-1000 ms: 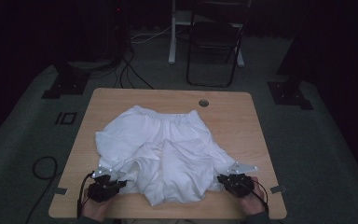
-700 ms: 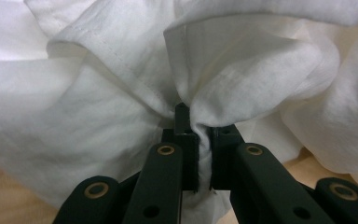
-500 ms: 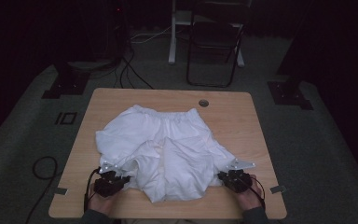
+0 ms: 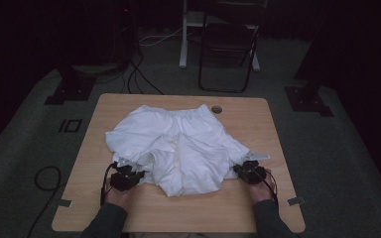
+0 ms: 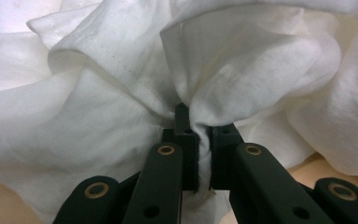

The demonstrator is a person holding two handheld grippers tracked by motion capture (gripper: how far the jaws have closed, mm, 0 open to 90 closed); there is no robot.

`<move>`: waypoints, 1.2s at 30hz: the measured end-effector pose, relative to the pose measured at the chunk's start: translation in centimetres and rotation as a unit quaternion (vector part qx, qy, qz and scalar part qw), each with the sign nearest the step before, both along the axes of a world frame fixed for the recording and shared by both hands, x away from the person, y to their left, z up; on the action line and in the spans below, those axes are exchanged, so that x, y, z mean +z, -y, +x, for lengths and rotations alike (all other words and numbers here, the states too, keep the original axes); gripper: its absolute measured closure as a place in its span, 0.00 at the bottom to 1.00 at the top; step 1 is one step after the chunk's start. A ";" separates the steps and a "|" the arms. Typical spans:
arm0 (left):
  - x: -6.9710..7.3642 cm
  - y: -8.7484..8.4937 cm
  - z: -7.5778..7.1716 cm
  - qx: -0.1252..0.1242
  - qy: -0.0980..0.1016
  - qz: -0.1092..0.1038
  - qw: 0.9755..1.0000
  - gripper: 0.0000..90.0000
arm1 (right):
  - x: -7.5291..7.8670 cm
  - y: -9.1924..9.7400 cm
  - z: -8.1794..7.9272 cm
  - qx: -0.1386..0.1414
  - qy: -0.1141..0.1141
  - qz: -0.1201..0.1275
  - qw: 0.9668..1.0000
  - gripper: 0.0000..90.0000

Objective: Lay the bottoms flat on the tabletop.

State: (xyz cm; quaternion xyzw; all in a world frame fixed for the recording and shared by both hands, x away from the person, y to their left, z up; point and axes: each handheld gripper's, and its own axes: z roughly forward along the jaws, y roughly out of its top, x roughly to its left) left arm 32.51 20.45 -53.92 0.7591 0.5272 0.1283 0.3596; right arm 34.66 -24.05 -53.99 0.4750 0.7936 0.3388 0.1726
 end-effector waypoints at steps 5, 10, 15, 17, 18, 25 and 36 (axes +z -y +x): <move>0.0 0.3 1.7 0.003 0.003 0.006 1.000 0.95 | 0.1 0.0 1.7 -0.010 -0.001 -0.003 1.000 0.96; 0.0 0.5 4.4 0.014 0.007 0.004 1.000 0.95 | 0.2 0.2 3.7 -0.019 -0.004 -0.003 1.000 0.96; -0.1 0.8 6.3 0.027 0.010 -0.004 1.000 0.95 | 0.2 0.5 4.7 -0.030 -0.007 0.004 1.000 0.96; -0.1 1.1 6.9 0.031 0.012 -0.004 0.999 0.95 | 0.2 0.6 4.9 -0.033 -0.008 0.001 0.999 0.96; -0.1 1.2 7.1 0.032 0.013 -0.002 0.999 0.95 | 0.2 0.6 5.0 -0.035 -0.007 -0.001 0.999 0.96; 0.1 1.2 7.0 0.026 0.005 0.004 1.000 0.93 | 0.4 0.6 4.6 -0.044 -0.015 -0.009 0.999 0.97; 1.4 -0.4 3.2 0.021 0.016 -0.022 0.999 0.75 | 1.2 2.8 2.6 -0.071 -0.006 -0.021 0.997 0.93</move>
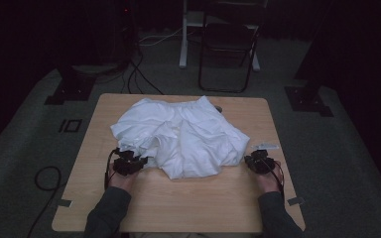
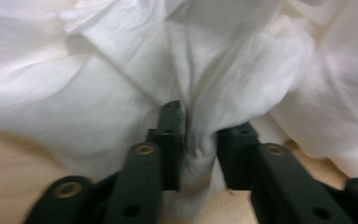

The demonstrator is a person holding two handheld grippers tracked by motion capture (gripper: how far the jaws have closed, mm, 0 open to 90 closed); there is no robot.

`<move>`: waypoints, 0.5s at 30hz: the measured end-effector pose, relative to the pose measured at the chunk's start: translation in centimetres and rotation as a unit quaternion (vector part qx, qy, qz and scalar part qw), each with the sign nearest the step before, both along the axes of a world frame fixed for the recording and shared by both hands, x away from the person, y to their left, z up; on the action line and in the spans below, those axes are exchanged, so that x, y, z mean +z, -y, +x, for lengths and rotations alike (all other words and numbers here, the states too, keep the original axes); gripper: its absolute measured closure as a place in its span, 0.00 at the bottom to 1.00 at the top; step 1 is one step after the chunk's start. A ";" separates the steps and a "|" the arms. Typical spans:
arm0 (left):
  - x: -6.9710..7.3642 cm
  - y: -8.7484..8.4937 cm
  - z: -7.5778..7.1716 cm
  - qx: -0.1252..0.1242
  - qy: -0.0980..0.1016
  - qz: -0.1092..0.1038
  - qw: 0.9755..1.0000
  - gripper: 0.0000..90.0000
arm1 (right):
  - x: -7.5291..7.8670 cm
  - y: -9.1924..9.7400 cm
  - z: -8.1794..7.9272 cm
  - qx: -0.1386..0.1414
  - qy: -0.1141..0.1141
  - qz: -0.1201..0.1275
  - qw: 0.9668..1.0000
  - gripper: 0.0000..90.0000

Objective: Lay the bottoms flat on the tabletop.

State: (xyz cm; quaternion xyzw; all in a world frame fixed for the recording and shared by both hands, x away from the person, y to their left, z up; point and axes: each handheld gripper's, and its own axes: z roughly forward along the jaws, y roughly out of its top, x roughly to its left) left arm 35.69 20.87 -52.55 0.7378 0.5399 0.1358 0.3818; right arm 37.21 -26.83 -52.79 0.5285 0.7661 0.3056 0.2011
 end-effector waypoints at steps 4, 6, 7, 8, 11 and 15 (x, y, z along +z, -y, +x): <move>1.2 -0.9 -0.9 0.007 0.010 -0.007 1.000 0.66 | 1.1 -0.9 -0.5 0.022 0.022 0.006 0.999 0.84; 1.7 -1.1 -1.2 0.009 0.019 -0.008 1.000 0.63 | 1.7 -1.4 -0.6 0.032 0.032 0.012 0.999 0.79; 2.1 -1.2 -1.4 0.011 0.025 -0.008 1.000 0.63 | 1.9 -1.6 -0.7 0.036 0.037 0.012 0.999 0.76; 2.5 -1.3 -1.5 0.011 0.032 -0.011 0.999 0.62 | 2.2 -1.9 -0.7 0.038 0.043 0.013 0.998 0.72; 4.1 -1.2 -1.6 0.011 0.052 -0.021 0.998 0.58 | 3.2 -2.9 -0.7 0.049 0.063 0.025 0.996 0.65; 6.2 -0.1 -1.1 0.014 0.082 -0.025 0.996 0.47 | 4.1 -4.6 -0.6 0.067 0.080 0.035 0.994 0.58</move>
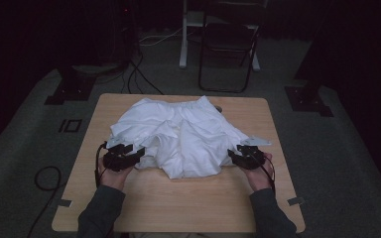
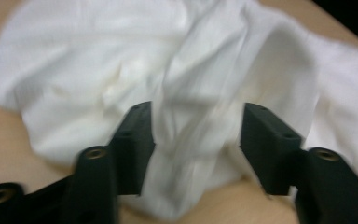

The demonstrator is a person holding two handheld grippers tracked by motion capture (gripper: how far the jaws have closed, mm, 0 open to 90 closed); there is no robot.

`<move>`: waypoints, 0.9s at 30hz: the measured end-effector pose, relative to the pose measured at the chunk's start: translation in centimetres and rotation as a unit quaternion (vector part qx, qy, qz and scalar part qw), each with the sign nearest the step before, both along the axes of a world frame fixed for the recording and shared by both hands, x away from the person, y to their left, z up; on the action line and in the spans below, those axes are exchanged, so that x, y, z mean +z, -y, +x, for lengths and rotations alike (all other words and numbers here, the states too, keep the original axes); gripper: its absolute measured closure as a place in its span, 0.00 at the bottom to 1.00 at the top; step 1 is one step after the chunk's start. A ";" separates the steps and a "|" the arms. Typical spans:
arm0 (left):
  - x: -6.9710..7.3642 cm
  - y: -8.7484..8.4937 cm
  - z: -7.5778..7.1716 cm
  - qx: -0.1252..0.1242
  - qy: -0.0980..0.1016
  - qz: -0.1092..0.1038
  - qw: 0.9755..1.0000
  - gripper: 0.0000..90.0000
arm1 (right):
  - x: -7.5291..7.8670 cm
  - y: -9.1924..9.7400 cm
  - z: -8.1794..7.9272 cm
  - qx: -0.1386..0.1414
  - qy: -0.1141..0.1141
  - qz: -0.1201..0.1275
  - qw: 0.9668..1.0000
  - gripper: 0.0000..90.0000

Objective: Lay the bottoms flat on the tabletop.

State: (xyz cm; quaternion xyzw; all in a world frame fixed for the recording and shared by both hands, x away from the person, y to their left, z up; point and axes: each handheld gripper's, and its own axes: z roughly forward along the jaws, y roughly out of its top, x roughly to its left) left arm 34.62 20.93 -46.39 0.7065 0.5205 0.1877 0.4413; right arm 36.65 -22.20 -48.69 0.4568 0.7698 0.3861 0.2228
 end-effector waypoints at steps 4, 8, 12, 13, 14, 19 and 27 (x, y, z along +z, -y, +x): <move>1.4 1.9 1.1 -0.009 0.015 0.010 1.000 0.40 | 0.8 -1.7 0.3 0.019 0.012 0.008 1.000 0.53; 1.6 4.1 2.4 -0.031 0.011 0.029 0.999 0.36 | 1.6 -3.7 0.7 0.041 0.017 0.004 0.999 0.49; 1.1 6.2 3.7 -0.026 0.012 0.038 0.999 0.29 | 1.8 -5.7 1.2 0.063 0.013 -0.002 0.998 0.43; 1.1 6.2 3.7 -0.026 0.012 0.038 0.999 0.29 | 1.8 -5.7 1.2 0.063 0.013 -0.002 0.998 0.43; 0.6 6.8 4.1 -0.027 0.006 0.041 0.999 0.29 | 1.4 -6.9 1.7 0.068 0.006 -0.011 0.998 0.42; -1.4 8.1 5.1 -0.029 -0.021 0.065 0.997 0.28 | 0.2 -8.3 2.4 0.072 -0.011 -0.026 0.997 0.43; -4.2 7.9 4.4 -0.018 -0.046 0.071 0.996 0.80 | -2.5 -8.1 2.2 0.050 -0.054 -0.056 0.996 0.86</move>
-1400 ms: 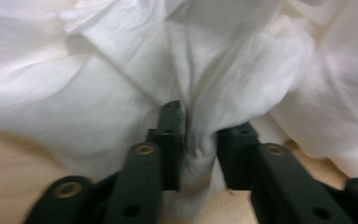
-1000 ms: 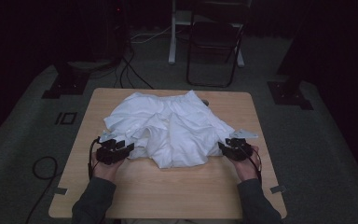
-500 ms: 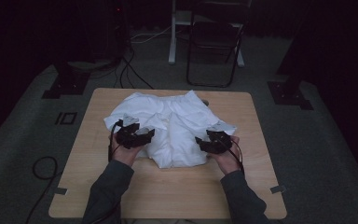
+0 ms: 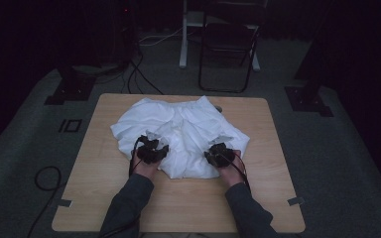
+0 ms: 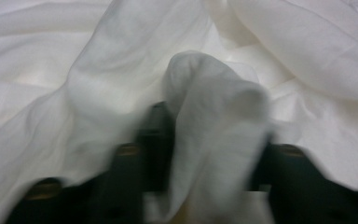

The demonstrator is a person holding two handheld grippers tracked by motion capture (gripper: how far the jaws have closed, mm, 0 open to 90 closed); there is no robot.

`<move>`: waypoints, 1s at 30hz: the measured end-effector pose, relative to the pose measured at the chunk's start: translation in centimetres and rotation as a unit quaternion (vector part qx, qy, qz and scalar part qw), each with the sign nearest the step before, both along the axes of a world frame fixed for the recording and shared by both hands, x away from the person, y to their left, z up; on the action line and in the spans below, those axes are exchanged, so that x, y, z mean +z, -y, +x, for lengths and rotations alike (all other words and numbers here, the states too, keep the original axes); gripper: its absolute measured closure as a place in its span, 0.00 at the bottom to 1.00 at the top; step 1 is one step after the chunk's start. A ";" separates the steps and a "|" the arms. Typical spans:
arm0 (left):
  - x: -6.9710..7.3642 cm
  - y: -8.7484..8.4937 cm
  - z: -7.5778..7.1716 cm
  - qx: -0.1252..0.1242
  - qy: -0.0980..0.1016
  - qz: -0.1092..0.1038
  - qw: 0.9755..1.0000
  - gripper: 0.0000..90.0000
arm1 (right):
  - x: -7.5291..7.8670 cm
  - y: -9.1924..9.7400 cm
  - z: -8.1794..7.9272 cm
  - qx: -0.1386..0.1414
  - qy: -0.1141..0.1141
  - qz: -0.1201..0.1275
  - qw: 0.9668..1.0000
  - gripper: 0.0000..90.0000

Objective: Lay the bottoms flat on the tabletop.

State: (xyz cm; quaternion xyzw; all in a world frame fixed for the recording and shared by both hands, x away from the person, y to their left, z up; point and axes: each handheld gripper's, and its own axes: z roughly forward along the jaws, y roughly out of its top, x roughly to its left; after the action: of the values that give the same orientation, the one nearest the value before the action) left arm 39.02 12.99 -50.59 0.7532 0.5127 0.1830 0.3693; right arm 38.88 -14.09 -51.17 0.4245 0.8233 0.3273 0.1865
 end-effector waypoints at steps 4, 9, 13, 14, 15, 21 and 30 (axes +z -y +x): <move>0.6 -1.0 -1.3 0.001 0.011 -0.015 1.000 0.88 | 0.2 1.0 -1.5 -0.012 0.007 0.008 1.000 0.94; 1.1 -3.0 -3.5 0.012 0.030 -0.051 0.998 0.89 | 0.4 3.0 -3.8 -0.034 0.022 0.005 0.999 0.96; 1.2 -5.1 -5.7 0.024 0.036 -0.066 0.997 0.90 | 0.5 4.6 -5.1 -0.045 0.024 0.000 0.999 0.96; 1.2 -5.6 -6.1 0.028 0.036 -0.070 0.997 0.90 | 0.6 5.0 -5.5 -0.047 0.025 -0.004 0.999 0.96; 1.1 -6.0 -6.5 0.030 0.035 -0.073 0.996 0.90 | 0.6 5.4 -5.8 -0.050 0.025 -0.004 0.998 0.96; 0.5 -8.7 -9.5 0.045 0.021 -0.074 0.996 0.91 | 0.4 8.6 -8.0 -0.073 0.018 0.004 0.997 0.96; -1.3 -9.9 -12.3 0.040 -0.024 -0.069 0.997 0.84 | -0.1 10.9 -10.0 -0.086 -0.002 0.002 0.996 0.94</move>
State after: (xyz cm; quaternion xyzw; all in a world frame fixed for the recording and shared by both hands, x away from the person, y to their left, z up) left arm 26.72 22.94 -51.87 0.7088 0.5626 0.1438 0.4004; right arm 28.84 -25.03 -51.26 0.4947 0.7834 0.3111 0.2114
